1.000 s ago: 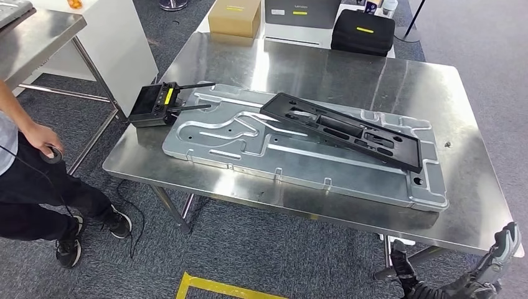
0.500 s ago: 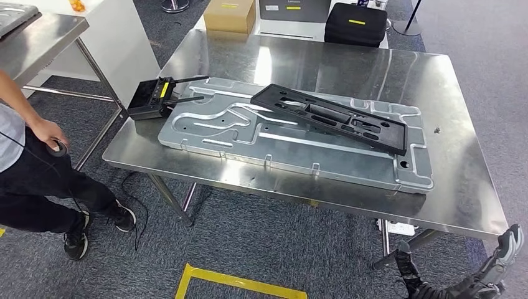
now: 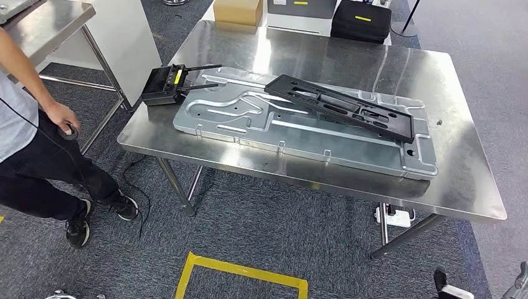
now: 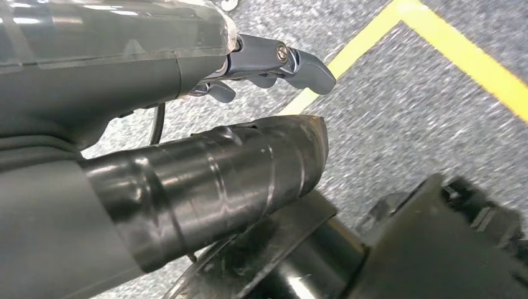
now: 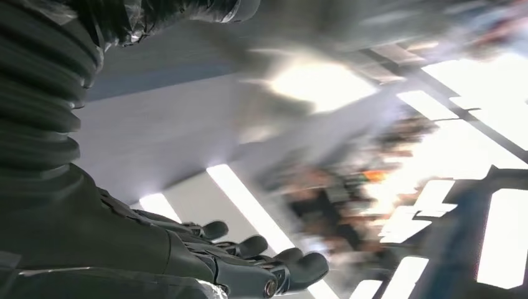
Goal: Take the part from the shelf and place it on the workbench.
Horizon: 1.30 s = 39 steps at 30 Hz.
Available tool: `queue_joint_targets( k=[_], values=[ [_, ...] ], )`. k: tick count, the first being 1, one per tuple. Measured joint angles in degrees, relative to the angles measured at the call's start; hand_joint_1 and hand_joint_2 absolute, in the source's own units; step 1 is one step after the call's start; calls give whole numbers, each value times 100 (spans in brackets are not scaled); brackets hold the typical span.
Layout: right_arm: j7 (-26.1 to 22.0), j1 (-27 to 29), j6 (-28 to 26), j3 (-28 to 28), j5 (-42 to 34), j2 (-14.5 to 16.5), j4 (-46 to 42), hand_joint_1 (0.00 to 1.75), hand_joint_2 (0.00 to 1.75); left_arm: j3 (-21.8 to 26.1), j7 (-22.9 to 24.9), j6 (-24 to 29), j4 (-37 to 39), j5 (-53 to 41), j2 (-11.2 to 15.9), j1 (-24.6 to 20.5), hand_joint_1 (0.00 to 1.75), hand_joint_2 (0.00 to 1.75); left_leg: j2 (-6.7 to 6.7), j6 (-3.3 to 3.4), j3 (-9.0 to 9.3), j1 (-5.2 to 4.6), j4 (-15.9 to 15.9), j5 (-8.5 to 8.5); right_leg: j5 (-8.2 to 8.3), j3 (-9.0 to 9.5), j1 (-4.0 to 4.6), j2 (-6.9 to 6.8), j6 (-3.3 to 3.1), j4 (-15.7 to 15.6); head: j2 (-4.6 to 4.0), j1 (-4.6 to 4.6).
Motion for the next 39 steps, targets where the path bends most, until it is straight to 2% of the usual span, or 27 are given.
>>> queue_joint_targets(
  k=[2, 3, 5, 7, 8, 9, 11, 12, 13, 14, 15, 17, 18, 19, 21, 23, 24, 26, 27, 28, 29, 30, 32, 33, 34, 37, 39],
  values=[
    [-16, -330, -57, -565, 120, -75, 976, 0, 175, 13, 39, -2, 0, 4, -9, -8, 0, 0, 0, -34, -44, -16, 19, 43, 202, 505, 28, 3, -73, -816, 0, -2],
    [-26, -455, -92, -813, 169, -124, 1440, 0, 175, 19, 51, -2, 0, 5, -14, -16, 0, 0, 0, -61, -57, -22, 26, 66, 228, 646, 46, 4, -102, -1079, 0, -1],
    [-32, -647, -203, -1207, 265, -225, 2248, 0, 175, 37, 75, -1, 0, 7, -24, -27, 0, 0, -1, -126, -72, -26, 21, 120, 238, 681, 76, 4, -138, -1206, 0, -1],
    [6, -823, -378, -1499, 429, -339, 3058, 0, 175, 61, 109, 7, 0, 10, -25, -30, 0, 0, -5, -194, -99, -22, 65, 87, 308, 649, 47, 0, -205, -1252, 0, -2],
    [75, -912, -464, -1616, 534, -409, 3509, 0, 175, 71, 128, 14, 0, 11, -25, -30, 0, 0, -9, -227, -154, -17, 190, -40, 355, 621, 30, -3, -248, -1275, 0, -7],
    [192, -987, -528, -1711, 637, -469, 3954, 0, 175, 78, 147, 20, 0, 11, -23, -30, 0, 0, -14, -255, -251, -9, 435, -248, 402, 582, 14, -10, -282, -1291, 0, -13],
    [468, -1078, -605, -1848, 806, -561, 4710, 0, 175, 85, 175, 26, 0, 13, -23, -28, 0, 0, -19, -304, -509, 13, 1163, -732, 470, 472, 27, -28, -317, -1274, 0, -24],
    [574, -1101, -624, -1892, 860, -590, 5004, 0, 175, 89, 187, 26, 0, 13, -23, -26, 0, 0, -18, -322, -596, 20, 1473, -871, 498, 414, 32, -37, -319, -1258, 0, -23],
    [634, -1119, -635, -1924, 896, -608, 5246, 0, 175, 91, 194, 27, 0, 14, -23, -23, 0, 0, -18, -332, -596, 23, 1607, -891, 524, 355, 36, -43, -318, -1233, 0, -25],
    [669, -1138, -638, -1950, 918, -623, 5457, 0, 175, 94, 198, 27, 0, 14, -23, -22, 0, 0, -18, -329, -476, 24, 1508, -799, 543, 298, 39, -44, -315, -1202, 0, -25],
    [692, -1161, -640, -1973, 930, -634, 5639, 0, 175, 97, 201, 27, 0, 14, -22, -24, 0, 0, -18, -313, -250, 23, 1196, -641, 557, 249, 41, -42, -309, -1168, 0, -25],
    [717, -1208, -650, -2008, 943, -652, 5934, 0, 175, 105, 201, 30, 0, 14, -16, -37, 0, 0, -18, -247, 282, 5, 357, -410, 582, 176, 49, -39, -283, -1103, 0, -25],
    [725, -1230, -658, -2024, 946, -665, 6040, 0, 175, 109, 201, 31, 0, 14, -13, -43, 0, 0, -18, -216, 434, -10, 92, -356, 599, 157, 53, -40, -258, -1085, 0, -23],
    [731, -1252, -667, -2038, 948, -679, 6134, 0, 175, 112, 201, 32, 0, 14, -10, -48, 0, 0, -18, -189, 493, -25, -46, -352, 620, 141, 55, -42, -227, -1073, 0, -22],
    [735, -1287, -687, -2061, 948, -712, 6273, 0, 175, 116, 201, 33, 0, 14, -7, -46, 0, 0, -15, -132, 451, -26, -87, -300, 666, 120, 62, -41, -155, -1073, 0, -20],
    [737, -1302, -701, -2080, 948, -741, 6373, 0, 175, 118, 202, 33, 0, 14, -7, -44, 0, 0, 1, -35, 395, 6, -145, -217, 544, 51, 60, -20, -95, -950, 0, -16],
    [737, -1304, -704, -2090, 948, -754, 6415, 0, 175, 119, 202, 33, 0, 14, -7, -45, 0, 0, 8, 11, 357, 23, -167, -164, 366, -31, 55, -8, -71, -752, 0, -14],
    [737, -1311, -706, -2104, 948, -769, 6485, 0, 175, 119, 201, 33, 0, 14, -6, -47, 0, 0, 13, 51, 253, 19, -157, -83, -118, -280, 24, 5, -31, -64, 0, -10],
    [737, -1315, -706, -2109, 948, -778, 6513, 0, 175, 120, 201, 33, 0, 14, -6, -44, 0, 0, 13, 47, 195, 16, -140, -46, -287, -378, 9, 6, -9, 265, 0, -11],
    [737, -1317, -706, -2113, 949, -788, 6534, 0, 175, 120, 201, 33, 0, 14, -6, -39, 0, 0, 14, 36, 135, 17, -117, -16, -360, -410, -5, 6, 9, 459, 0, -11],
    [738, -1318, -706, -2117, 949, -795, 6552, 0, 175, 121, 201, 33, 0, 14, -6, -35, 0, 0, 13, 22, 76, 22, -83, 7, -306, -316, -22, 5, 25, 406, 0, -12],
    [739, -1320, -706, -2120, 949, -803, 6568, 0, 175, 122, 201, 32, 0, 14, -7, -35, 0, 0, 12, 6, 22, 29, -42, 21, -165, -111, -40, 4, 37, 129, 0, -11],
    [829, -1338, -662, -2124, 971, -815, 6599, 0, 175, 124, 204, 32, 0, 14, -7, -38, 0, 0, 12, -41, -68, 35, 52, 37, 96, 382, -56, 13, 40, -690, 0, -11],
    [934, -1351, -593, -2126, 987, -819, 6619, 0, 175, 125, 207, 34, 0, 14, -7, -41, 0, 0, 12, -73, -99, 30, 88, 44, 161, 521, -49, 22, 18, -959, 0, -11],
    [1070, -1361, -478, -2132, 993, -814, 6644, 0, 131, 127, 210, 39, 0, 14, -5, -45, 0, 0, 11, -112, -121, 25, 110, 57, 178, 568, -33, 32, -14, -1083, 0, -12],
    [1349, -1372, 29, -2197, 895, -755, 6726, 0, 0, 155, 210, 68, 0, 18, -4, -48, 0, 0, 8, -222, -144, 26, 87, 105, 237, 509, -2, 38, -130, -1093, 0, -14],
    [1398, -1380, 370, -2256, 824, -683, 6776, 0, 0, 190, 186, 98, 0, 27, -3, -46, 0, 0, 7, -173, -162, 26, 47, 40, 279, 477, -10, 37, -161, -1123, 0, -15]
  ],
)
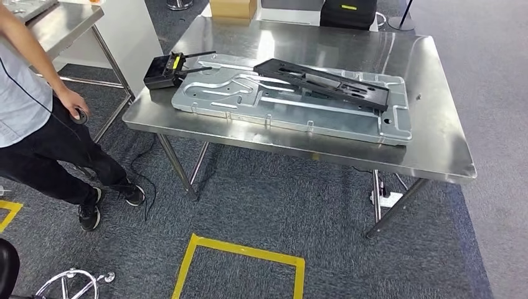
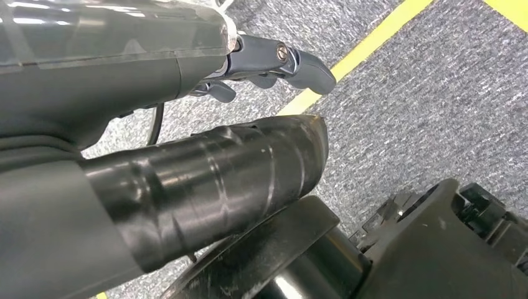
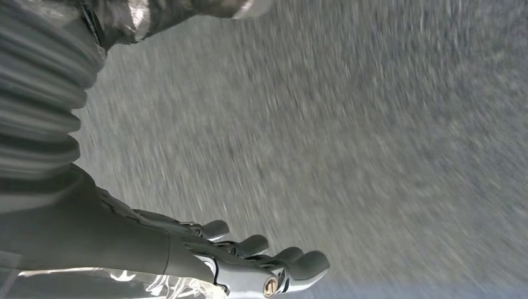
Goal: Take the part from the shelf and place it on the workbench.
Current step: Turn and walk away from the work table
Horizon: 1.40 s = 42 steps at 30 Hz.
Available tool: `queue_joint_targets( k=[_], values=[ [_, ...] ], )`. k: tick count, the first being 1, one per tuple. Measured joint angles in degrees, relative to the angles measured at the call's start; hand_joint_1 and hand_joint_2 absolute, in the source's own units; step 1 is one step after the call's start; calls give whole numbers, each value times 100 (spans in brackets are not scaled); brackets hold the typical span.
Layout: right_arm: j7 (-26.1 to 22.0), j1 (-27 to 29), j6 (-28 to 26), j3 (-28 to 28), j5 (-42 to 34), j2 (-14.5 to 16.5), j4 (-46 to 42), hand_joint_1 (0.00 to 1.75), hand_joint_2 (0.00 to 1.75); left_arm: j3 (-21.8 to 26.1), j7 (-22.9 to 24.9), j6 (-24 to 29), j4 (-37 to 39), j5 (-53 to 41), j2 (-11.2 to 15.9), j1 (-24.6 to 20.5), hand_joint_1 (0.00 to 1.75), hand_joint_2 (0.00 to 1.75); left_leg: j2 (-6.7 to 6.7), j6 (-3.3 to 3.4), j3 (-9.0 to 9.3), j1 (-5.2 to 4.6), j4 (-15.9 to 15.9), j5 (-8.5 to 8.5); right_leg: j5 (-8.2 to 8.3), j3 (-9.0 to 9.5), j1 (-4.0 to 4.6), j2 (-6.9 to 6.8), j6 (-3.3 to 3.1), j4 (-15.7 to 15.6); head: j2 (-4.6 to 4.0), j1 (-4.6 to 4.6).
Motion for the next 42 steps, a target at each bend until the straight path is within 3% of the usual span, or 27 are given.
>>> queue_joint_targets(
  k=[2, 5, 6, 7, 10, 11, 14, 15, 16, 19, 20, 21, 23, 24, 25, 27, 29, 31, 34, 35, 36, 38, 40, 42],
  values=[
    [43, 0, 299, -31, 3, 64, 49, 0, 0, 27, -27, 20, 0, 11, 2, 1, 0, 0, 0, 113, -14, -2, -25, -58, 29, -19, 2, 1, -18, -7, 0, -3],
    [187, 0, 597, -17, 209, 128, 111, 0, 0, 55, -30, 25, 0, 22, 5, 2, 0, 0, -2, 284, -25, 1, -41, 107, 57, -28, 27, -4, -62, -5, 0, -3],
    [281, 0, 674, 15, 346, 143, 131, 0, 0, 64, -21, 25, 0, 25, 5, 1, 0, 0, -3, 299, -29, 5, -48, 167, 61, -32, 36, -5, -69, -1, 0, -4],
    [384, 1, 743, 66, 503, 154, 151, 0, 0, 73, -10, 27, 0, 27, 5, 0, 0, 0, -3, 261, -32, 12, -56, 210, 64, -39, 44, -6, -74, 2, 0, -3],
    [593, 3, 851, 241, 862, 187, 199, 0, 0, 106, 18, 42, 0, 38, 4, 0, 0, 0, -4, 46, -28, 38, -72, 235, 73, -62, 48, -7, -79, 8, 0, -4],
    [623, 3, 857, 285, 915, 209, 213, 0, 0, 125, 23, 48, 0, 41, 9, -1, 0, 0, -7, 18, -35, 37, -67, 235, 84, -64, 35, -10, -66, -3, 0, -4],
    [683, 5, 863, 403, 1027, 258, 241, 0, 0, 162, 34, 63, 0, 44, 16, -8, 0, 0, 7, 76, 73, 29, -299, 331, 133, -5, 23, -6, 3, -132, 0, -8],
    [696, 8, 870, 439, 1063, 259, 245, 0, 0, 166, 38, 65, 0, 44, 12, -11, 0, 0, 29, 101, 156, 47, -466, 401, 79, -6, 35, -2, 23, -105, 0, -5],
    [707, 12, 877, 475, 1100, 260, 250, 0, 0, 170, 39, 64, 0, 44, 8, -12, 0, 0, 56, 114, 224, 75, -609, 473, -43, -65, 44, 0, 50, 39, 0, 1],
    [721, 18, 891, 576, 1190, 260, 271, 0, 0, 180, 20, 60, 0, 46, 4, -16, 0, 0, 149, 91, 204, 130, -669, 526, -561, -541, -29, 1, 167, 1004, 0, 5],
    [724, 20, 891, 606, 1215, 260, 278, 0, 0, 180, 9, 59, 0, 46, 1, -17, 0, 0, 184, 66, 167, 149, -624, 509, -593, -638, -69, -3, 217, 1189, 0, 5],
    [726, 23, 892, 630, 1237, 261, 285, 0, 0, 180, -3, 58, 0, 46, -6, -16, 0, 0, 218, 28, 126, 176, -562, 486, -520, -638, -113, -14, 273, 1177, 0, 4],
    [729, 28, 895, 674, 1262, 262, 295, 0, 0, 181, -19, 57, 0, 46, -22, -12, 0, 0, 287, -93, 22, 254, -360, 408, -173, -344, -206, -111, 402, 565, 0, 6],
    [732, 25, 903, 700, 1266, 284, 305, 0, 0, 185, -25, 60, -1, 46, -21, -9, 0, 0, 319, -171, -29, 272, -232, 350, -41, -229, -230, -223, 447, 292, 0, 11],
    [739, 15, 909, 722, 1268, 299, 312, 0, 0, 188, -31, 63, -2, 46, -17, -6, 0, 0, 348, -244, -67, 279, -120, 290, 26, -166, -241, -305, 432, 140, 0, 5],
    [754, 7, 922, 751, 1270, 330, 326, 0, 0, 193, -42, 70, -3, 46, -9, 0, 0, 0, 417, -349, -76, 267, -1, 196, 9, -243, -220, -358, 304, 225, 0, -13],
    [760, 13, 920, 761, 1271, 324, 325, 0, 0, 193, -51, 72, -2, 46, -16, -3, 0, 0, 471, -401, -55, 292, 17, 146, 15, -303, -211, -244, 165, 284, 0, -33],
    [760, 11, 920, 780, 1276, 327, 325, 0, 0, 197, -57, 74, -2, 46, -24, -3, 0, 0, 340, -414, -153, 304, 284, -138, 72, -356, -199, -147, 72, 283, 0, -39],
    [761, 13, 920, 807, 1306, 331, 328, 0, 0, 207, -63, 76, -2, 48, -27, 21, 0, 0, 61, -334, -565, 242, 1396, -875, 156, -446, -125, 4, -24, 273, 0, -45],
    [762, 18, 920, 816, 1320, 331, 330, 0, 0, 208, -64, 77, -2, 51, -27, 30, 0, 0, 28, -289, -641, 213, 1656, -980, 173, -472, -88, 66, -44, 275, 0, -44],
    [762, 25, 923, 825, 1334, 332, 332, 0, 0, 209, -63, 78, -2, 55, -27, 35, 0, 0, 10, -226, -617, 180, 1709, -972, 186, -490, -49, 136, -57, 276, 0, -45],
    [762, 32, 939, 844, 1363, 332, 336, 0, 0, 212, -58, 79, -2, 69, -26, 32, 0, 0, -79, -50, -262, 93, 1177, -697, 212, -498, 16, 286, -66, 274, 0, -44],
    [762, 29, 961, 864, 1389, 355, 345, 0, 0, 226, -51, 86, -2, 88, -5, 25, 0, 0, -361, 149, 147, -3, 433, -432, 239, -500, 36, 419, -55, 274, 0, -41],
    [761, 19, 971, 882, 1411, 371, 353, 0, 0, 250, -54, 94, -2, 100, 9, 18, 0, 0, -504, 224, 291, -69, 135, -340, 275, -524, 16, 523, -7, 268, 0, -51]
  ],
)
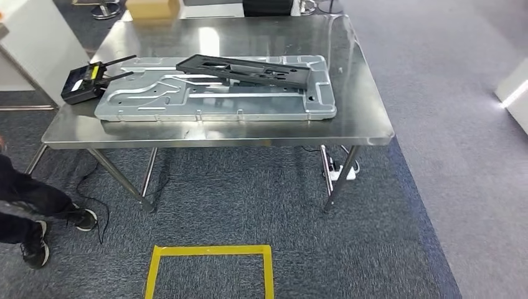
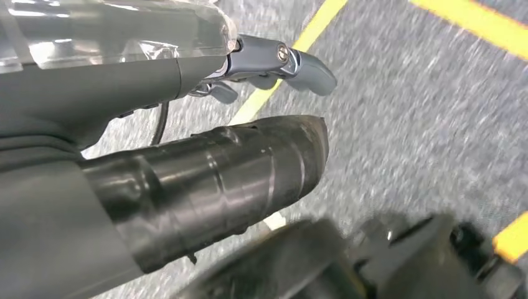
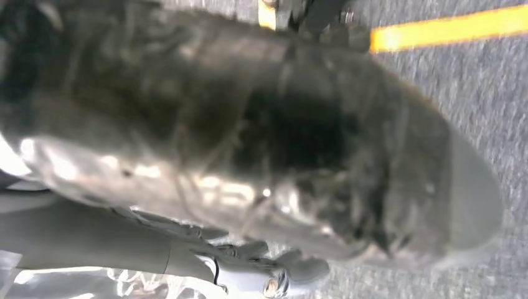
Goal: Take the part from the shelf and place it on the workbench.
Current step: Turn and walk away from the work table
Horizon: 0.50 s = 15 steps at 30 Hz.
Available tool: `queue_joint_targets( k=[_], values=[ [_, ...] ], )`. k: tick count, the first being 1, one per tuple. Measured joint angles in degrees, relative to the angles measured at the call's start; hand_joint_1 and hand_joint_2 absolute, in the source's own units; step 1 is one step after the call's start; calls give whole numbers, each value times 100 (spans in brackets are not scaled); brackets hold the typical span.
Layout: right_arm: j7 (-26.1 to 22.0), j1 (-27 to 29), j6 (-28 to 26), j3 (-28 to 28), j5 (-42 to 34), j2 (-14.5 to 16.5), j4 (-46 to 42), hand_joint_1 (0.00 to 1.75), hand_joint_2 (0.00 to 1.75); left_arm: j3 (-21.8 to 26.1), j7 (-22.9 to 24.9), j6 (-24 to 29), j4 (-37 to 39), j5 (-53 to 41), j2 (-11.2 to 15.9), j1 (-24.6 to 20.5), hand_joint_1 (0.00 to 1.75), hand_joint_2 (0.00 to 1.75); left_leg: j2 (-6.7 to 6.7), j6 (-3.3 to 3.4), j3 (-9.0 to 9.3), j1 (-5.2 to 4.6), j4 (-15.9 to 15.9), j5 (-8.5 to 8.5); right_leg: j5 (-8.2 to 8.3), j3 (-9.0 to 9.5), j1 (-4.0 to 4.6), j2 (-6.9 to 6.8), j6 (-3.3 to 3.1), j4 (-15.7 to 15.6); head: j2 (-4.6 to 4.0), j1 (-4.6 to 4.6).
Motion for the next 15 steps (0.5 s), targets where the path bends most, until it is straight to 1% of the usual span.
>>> queue_joint_targets(
  k=[1, 2, 3, 4, 5, 6, 7, 8, 9, 10, 11, 12, 13, 14, 15],
  values=[
    [-2, -2, -2, 4, 9, -7, -1, 0, 0, 10, -7, 4, 0, 1, -6, -7, 0, 0, 56, -12, 9, -17, -25, 34, 23, -11, -1, 56, 37, -13, 0, -9],
    [-6, 1, -5, 7, 16, -7, 1, 0, 0, 19, -14, 7, 0, 0, -11, -13, 0, 0, 123, -29, 24, 2, -72, 68, 33, -23, -4, 77, 68, -16, 0, -14],
    [-16, 5, -10, 8, 22, -8, 1, 0, 0, 27, -22, 12, 0, -1, -16, -15, 0, 0, 180, -39, 43, 20, -132, 108, 12, -44, 5, 14, 96, 7, 0, -11],
    [-28, 9, -17, 8, 27, -8, 2, 0, 0, 34, -34, 19, 0, -1, -22, -14, 0, 0, 242, -38, 56, 40, -196, 151, -78, -96, 16, -108, 121, 105, 0, -4],
    [-41, 8, -25, 8, 31, -9, 2, 0, 0, 42, -43, 25, 0, -1, -28, -9, 0, 0, 299, -36, 61, 58, -244, 187, -236, -189, 18, -257, 139, 306, 0, 3],
    [-55, 8, -35, 9, 37, -9, 2, 0, 0, 50, -51, 30, 0, -1, -29, -5, 0, 0, 350, -26, 52, 51, -259, 202, -435, -318, 13, -394, 162, 596, 0, 10],
    [-66, 6, -48, 12, 45, -9, 2, 0, 0, 55, -56, 34, 0, -1, -32, -1, 0, 0, 404, -17, 34, 50, -257, 209, -630, -456, 1, -456, 185, 933, 0, 14],
    [-79, 6, -67, 15, 53, -9, 2, 0, 0, 60, -56, 35, 0, 0, -33, 6, 0, 0, 454, -18, 15, 49, -250, 212, -749, -552, -12, -477, 208, 1205, 0, 14],
    [-92, 7, -86, 21, 60, -9, 2, 0, 0, 63, -58, 37, 0, 1, -33, 13, 0, 0, 499, -22, -1, 50, -242, 215, -766, -565, -23, -486, 230, 1322, 0, 14],
    [-103, 10, -101, 26, 64, -9, 2, 0, 0, 65, -63, 39, 0, 1, -34, 16, 0, 0, 534, -27, -16, 52, -230, 217, -682, -472, -35, -496, 246, 1236, 0, 14],
    [-110, 13, -110, 30, 66, -10, 2, 0, 0, 66, -77, 43, 0, 1, -37, 16, 0, 0, 558, -37, -28, 54, -213, 218, -527, -277, -46, -509, 255, 953, 0, 14],
    [-112, 14, -110, 31, 65, -12, 2, 0, 0, 66, -101, 47, 0, -1, -41, 15, 0, 0, 573, -52, -41, 54, -185, 214, -389, -32, -55, -529, 252, 561, 0, 15],
    [-113, 11, -105, 31, 63, -14, 2, 0, 0, 66, -134, 54, 0, -4, -46, 12, 0, 0, 581, -78, -59, 45, -145, 200, -291, 168, -51, -541, 234, 218, 0, 13],
    [-113, 8, -98, 31, 60, -15, 2, 0, 0, 66, -171, 62, 0, -10, -52, 10, 0, 0, 586, -110, -74, 36, -112, 189, -240, 299, -42, -548, 208, -23, 0, 12],
    [-113, 6, -92, 30, 56, -15, 2, 0, 0, 66, -205, 70, 0, -16, -55, 8, 0, 0, 589, -128, -96, 24, -80, 164, -235, 354, -36, -549, 183, -141, 0, 10]
  ],
)
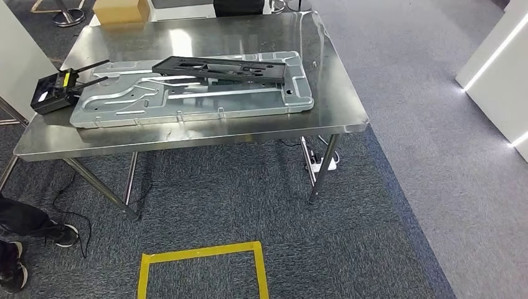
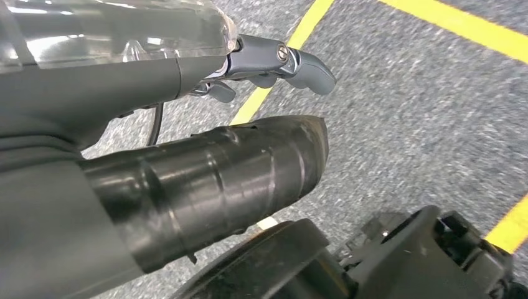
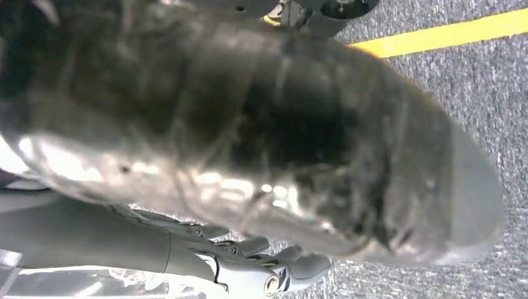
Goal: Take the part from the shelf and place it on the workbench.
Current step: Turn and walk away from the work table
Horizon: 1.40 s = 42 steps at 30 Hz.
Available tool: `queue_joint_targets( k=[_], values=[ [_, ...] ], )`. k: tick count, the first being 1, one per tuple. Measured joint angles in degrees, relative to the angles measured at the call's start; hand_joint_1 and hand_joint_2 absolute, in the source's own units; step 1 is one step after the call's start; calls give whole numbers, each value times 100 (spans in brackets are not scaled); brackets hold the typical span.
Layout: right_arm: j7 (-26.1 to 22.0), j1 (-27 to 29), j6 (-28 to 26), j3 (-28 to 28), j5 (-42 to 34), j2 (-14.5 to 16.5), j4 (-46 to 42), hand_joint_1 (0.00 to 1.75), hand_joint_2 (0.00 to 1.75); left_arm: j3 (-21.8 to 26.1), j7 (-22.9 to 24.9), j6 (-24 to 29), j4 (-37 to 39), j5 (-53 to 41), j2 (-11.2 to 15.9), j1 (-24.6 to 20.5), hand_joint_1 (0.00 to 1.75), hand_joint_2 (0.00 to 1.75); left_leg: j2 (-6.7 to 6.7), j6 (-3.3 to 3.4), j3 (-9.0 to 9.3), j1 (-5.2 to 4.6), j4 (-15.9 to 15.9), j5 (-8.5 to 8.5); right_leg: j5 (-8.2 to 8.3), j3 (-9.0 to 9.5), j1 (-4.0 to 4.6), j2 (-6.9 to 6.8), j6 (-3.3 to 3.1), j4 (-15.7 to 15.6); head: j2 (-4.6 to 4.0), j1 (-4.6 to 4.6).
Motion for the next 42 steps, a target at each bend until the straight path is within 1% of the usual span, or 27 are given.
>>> queue_joint_targets(
  k=[3, 4, 6, 11, 14, 17, 18, 19, 21, 22, 23, 24, 25, 26, 27, 28, 29, 32, 33, 34, 36, 37, 38, 39, 40, 41, 42],
  values=[
    [0, 11, 8, -1, -7, 0, 0, 0, 0, 0, -41, 21, 0, -21, -3, 0, 0, 0, -3, 56, -32, -4, 18, -19, 17, 2, 15, 10, -31, -23, 0, -1],
    [0, 15, 8, -2, -7, -1, 0, 0, 0, 0, -42, 24, 0, -25, -4, 3, 0, 0, -5, 59, -30, 1, 10, -1, 20, -4, 23, 9, -39, -19, 0, -1],
    [0, 18, 8, -2, -8, 0, 0, 0, 0, 0, -46, 24, 0, -28, -5, 7, 0, 0, -9, 8, -32, 7, -2, 27, 30, -17, 27, 8, -58, -14, 0, -2],
    [0, 18, 13, -3, -8, 4, 2, 0, 0, 0, -78, 30, 0, -37, -5, 8, 0, 0, -13, -1, -45, 3, 8, 31, 40, -23, 17, 5, -67, -12, 0, -2],
    [0, 17, 18, -4, -8, 5, 3, 0, 0, 0, -101, 40, 0, -38, -5, 8, 0, 0, -13, 3, -60, -8, 26, 24, 47, -22, 9, 1, -54, -19, 0, -2],
    [-1, 16, 23, -4, -8, 6, 3, 0, 0, 0, -109, 50, 0, -40, -10, 8, 0, 0, -7, 36, -17, 15, -86, 86, 40, -14, 16, 1, 5, -28, 0, 1],
    [-3, 17, 23, -4, -8, 5, 3, 0, 0, 0, -110, 53, 0, -40, -15, 9, 0, 0, 3, 58, 11, 32, -154, 127, -38, -51, 20, 5, 23, 58, 0, 3],
    [-4, 19, 24, -4, -7, 5, 3, 0, 0, 0, -110, 56, 0, -42, -20, 6, 0, 0, 13, 75, 32, 49, -215, 166, -182, -140, 25, 9, 37, 258, 0, 6],
    [-7, 26, 29, -5, -7, 4, 3, 0, 0, 0, -113, 63, 0, -44, -25, 4, 0, 0, 37, 94, 12, 43, -227, 192, -562, -446, 16, 14, 58, 924, 0, 8],
    [-7, 32, 33, -6, -7, 4, 3, 0, 0, 0, -114, 65, 0, -46, -25, 5, 0, 0, 52, 92, -6, 39, -211, 191, -687, -592, 15, 14, 71, 1243, 0, 8],
    [-7, 37, 38, -7, -7, 4, 3, 0, 0, 0, -116, 65, 0, -49, -26, 8, 0, 0, 72, 89, -20, 35, -191, 184, -706, -662, 14, 12, 81, 1407, 0, 8],
    [-7, 41, 41, -9, -7, 4, 4, 0, 0, 0, -117, 66, 0, -53, -27, 11, 0, 0, 96, 83, -30, 35, -167, 174, -611, -629, 12, 4, 87, 1351, 0, 8],
    [-7, 44, 42, -10, -7, 4, 4, 0, 0, 0, -118, 66, 0, -57, -31, 13, 0, 0, 124, 73, -37, 38, -138, 159, -430, -492, 9, -25, 89, 1090, 0, 8],
    [-7, 42, 43, -10, -6, 4, 4, 0, 0, 0, -119, 66, 0, -60, -35, 14, 0, 0, 153, 55, -41, 38, -102, 140, -245, -294, 7, -102, 85, 693, 0, 9],
    [-8, 37, 44, -11, -6, 4, 4, 0, 0, 0, -120, 67, 0, -60, -38, 15, 0, 0, 182, 29, -43, 27, -66, 117, -112, -128, 15, -192, 66, 354, 0, 8],
    [-13, 27, 47, -11, -6, 5, 4, 0, 0, 0, -122, 70, 0, -60, -41, 16, 0, 0, 211, -1, -46, 15, -28, 94, -37, -21, 20, -254, 32, 122, 0, 6],
    [-19, 20, 50, -11, -6, 5, 5, 0, 0, 0, -125, 73, 0, -60, -41, 18, 0, 0, 241, -30, -48, 3, -1, 77, -20, 15, 27, -288, -5, 20, 0, 4],
    [-40, 26, 65, -16, -6, 4, 6, 0, 0, 0, -126, 79, 0, -59, -40, 15, 0, 0, 329, -117, -38, -2, 20, 57, 18, -21, 34, -156, -123, 10, 0, 2],
    [-45, 31, 69, -19, -5, 4, 5, 0, 0, 0, -126, 79, 0, -59, -40, 14, 0, 0, 292, -154, -48, 8, 54, 18, 38, -28, 27, -112, -162, -1, 0, 1],
    [-48, 29, 71, -21, -4, 4, 5, 0, 0, 0, -127, 80, 0, -59, -40, 16, 0, 0, 196, -188, -106, 20, 209, -115, 63, -41, 15, -68, -199, -14, 0, 1],
    [-54, 21, 72, -22, 2, 4, 5, 0, 0, 0, -127, 81, 0, -59, -40, 23, 0, 0, -17, -238, -346, 42, 823, -532, 100, -78, 10, 23, -249, -20, 0, 0],
    [-55, 20, 71, -22, 5, 4, 5, 0, 0, 0, -127, 81, 0, -59, -40, 28, 0, 0, -71, -247, -509, 46, 1233, -751, 113, -102, 15, 77, -261, -16, 0, -1],
    [-55, 25, 69, -22, 9, 4, 5, 0, 0, 0, -127, 80, 0, -59, -40, 33, 0, 0, -81, -245, -623, 47, 1528, -867, 122, -119, 20, 129, -262, -12, 0, -1],
    [-55, 33, 68, -22, 10, 4, 6, 0, 0, 0, -127, 80, 0, -59, -40, 37, 0, 0, -84, -234, -656, 46, 1650, -875, 129, -129, 24, 187, -257, -8, 0, -1],
    [-55, 42, 66, -23, 12, 4, 6, 0, 0, 0, -127, 79, 0, -59, -40, 40, 0, 0, -92, -217, -584, 46, 1552, -771, 135, -132, 25, 248, -251, -6, 0, -1],
    [-55, 46, 65, -23, 14, 4, 6, 0, 0, 0, -127, 79, 0, -59, -40, 41, 0, 0, -126, -192, -412, 46, 1239, -581, 140, -128, 26, 312, -243, -5, 0, 0],
    [-55, 46, 65, -23, 19, 4, 5, 0, 0, 0, -127, 79, 0, -59, -39, 43, 0, 0, -220, -158, -191, 46, 807, -378, 147, -125, 23, 378, -232, -6, 0, 0]
  ],
)
